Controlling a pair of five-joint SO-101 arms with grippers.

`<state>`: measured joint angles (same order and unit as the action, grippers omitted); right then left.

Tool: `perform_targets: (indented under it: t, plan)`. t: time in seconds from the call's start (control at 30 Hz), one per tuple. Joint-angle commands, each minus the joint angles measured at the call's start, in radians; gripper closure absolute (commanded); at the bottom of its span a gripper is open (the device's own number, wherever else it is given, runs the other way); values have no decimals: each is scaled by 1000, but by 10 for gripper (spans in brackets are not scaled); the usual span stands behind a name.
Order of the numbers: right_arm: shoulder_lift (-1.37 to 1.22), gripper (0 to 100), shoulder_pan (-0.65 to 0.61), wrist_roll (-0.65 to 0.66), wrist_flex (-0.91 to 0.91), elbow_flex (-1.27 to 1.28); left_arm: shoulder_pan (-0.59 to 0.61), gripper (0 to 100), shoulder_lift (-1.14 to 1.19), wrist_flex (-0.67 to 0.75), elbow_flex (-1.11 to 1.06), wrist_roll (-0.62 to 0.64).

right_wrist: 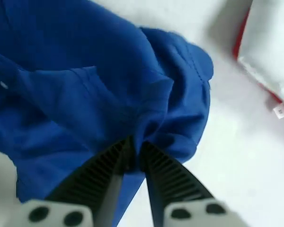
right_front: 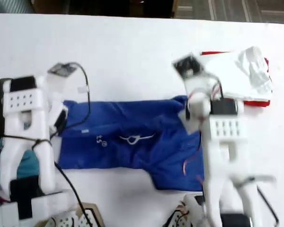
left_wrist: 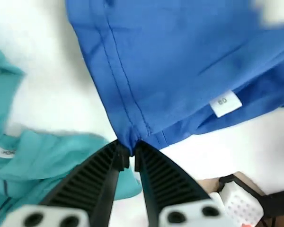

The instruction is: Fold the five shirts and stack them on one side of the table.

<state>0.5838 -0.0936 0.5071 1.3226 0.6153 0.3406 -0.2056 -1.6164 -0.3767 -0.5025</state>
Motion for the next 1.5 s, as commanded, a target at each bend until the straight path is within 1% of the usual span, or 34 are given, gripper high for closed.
perform_targets:
  t: [0.0,0.1,0.2,0.43,0.53,0.73,0.87,0.93,1.0,1.07,1.17,1.3,1.37,1.4,1.43,1.47]
  plan:
    - [206,979,31,26,-22,135,8,974,-106,31,-111,-26]
    - [265,979,79,29,-19,209,8,974,-144,61,-208,-41]
    - [277,979,114,77,-19,285,8,974,-163,112,-283,-51]
    - [280,979,208,164,19,322,20,974,-166,114,-311,-51]
    - [280,979,208,195,54,330,37,974,-160,114,-314,-52]
    - [280,977,202,195,25,393,38,974,-160,123,-361,-54]
    - [280,973,202,195,27,404,38,972,-163,123,-354,-54]
    - [280,948,200,195,28,404,37,971,-166,123,-354,-54]
    - [280,892,200,195,30,399,37,940,-166,117,-348,-54]
    - [280,845,200,195,44,371,40,882,-166,103,-318,-54]
    - [280,833,188,192,94,275,40,814,-166,49,-222,-54]
    - [280,833,151,169,166,86,40,809,-166,-37,-4,-52]
    - [271,845,151,91,137,-5,40,810,-160,-49,107,-44]
    - [269,876,148,46,108,-37,37,832,-158,-48,147,-43]
    - [269,932,145,8,65,-51,32,887,-157,-44,183,-38]
    - [268,991,136,-21,16,-54,20,968,-155,-23,203,-11]
